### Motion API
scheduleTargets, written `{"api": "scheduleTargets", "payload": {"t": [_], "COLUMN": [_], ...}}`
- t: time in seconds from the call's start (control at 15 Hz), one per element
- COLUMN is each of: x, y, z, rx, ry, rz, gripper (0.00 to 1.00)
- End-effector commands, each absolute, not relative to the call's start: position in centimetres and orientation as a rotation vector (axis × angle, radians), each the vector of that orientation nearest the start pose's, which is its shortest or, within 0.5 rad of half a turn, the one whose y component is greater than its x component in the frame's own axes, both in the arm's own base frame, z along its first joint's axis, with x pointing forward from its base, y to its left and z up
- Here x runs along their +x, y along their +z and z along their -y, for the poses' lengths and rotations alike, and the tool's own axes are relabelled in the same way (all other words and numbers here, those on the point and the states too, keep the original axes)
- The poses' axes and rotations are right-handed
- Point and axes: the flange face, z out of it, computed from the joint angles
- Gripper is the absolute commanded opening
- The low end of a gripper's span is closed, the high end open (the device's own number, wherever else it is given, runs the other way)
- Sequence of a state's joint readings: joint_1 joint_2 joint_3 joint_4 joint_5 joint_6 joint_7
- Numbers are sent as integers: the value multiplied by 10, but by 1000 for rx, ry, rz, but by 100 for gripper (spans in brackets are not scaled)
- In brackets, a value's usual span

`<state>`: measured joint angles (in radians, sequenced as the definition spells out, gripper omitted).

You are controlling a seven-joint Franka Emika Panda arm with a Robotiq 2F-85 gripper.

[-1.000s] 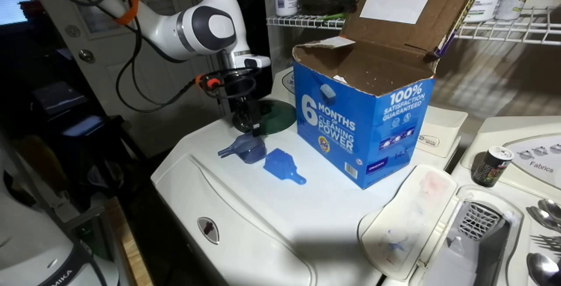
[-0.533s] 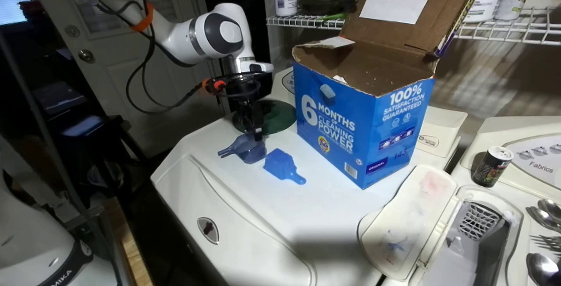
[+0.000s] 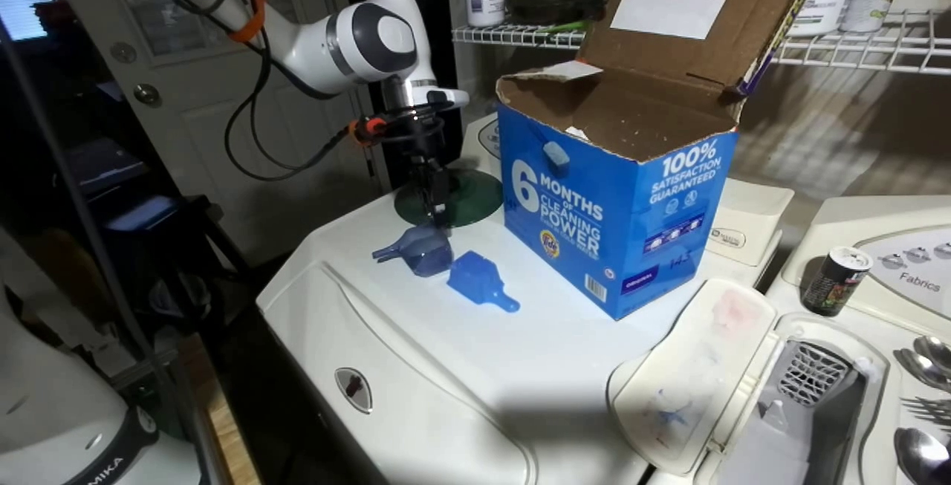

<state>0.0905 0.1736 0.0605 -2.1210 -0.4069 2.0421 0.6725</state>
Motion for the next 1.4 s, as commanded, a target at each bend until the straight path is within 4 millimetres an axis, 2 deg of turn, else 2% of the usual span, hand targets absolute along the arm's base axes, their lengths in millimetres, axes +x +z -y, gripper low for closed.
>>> {"api": "scheduleTargets", "payload": {"t": [0.0, 0.2, 0.27, 0.33, 0.47, 0.73, 1.13, 1.2, 1.27, 1.33], "x": [544, 545, 545, 545, 546, 547, 545, 544, 544, 543], "y": [324, 325, 326, 328, 329, 326, 308, 306, 304, 302], "z": [-57, -53, -53, -54, -56, -59, -57, -57, -57, -57], "rx": [-3499, -3493, -3490, -3489, -3489, -3482, -3481, -3478, -3475, -3472], "ry": [160, 161, 159, 157, 155, 199, 343, 365, 387, 411], "rz": [-577, -596, -596, -592, -583, -582, -608, -614, -624, -634], "gripper": [2, 0, 3, 27, 30, 57, 98, 94, 82, 66]}}
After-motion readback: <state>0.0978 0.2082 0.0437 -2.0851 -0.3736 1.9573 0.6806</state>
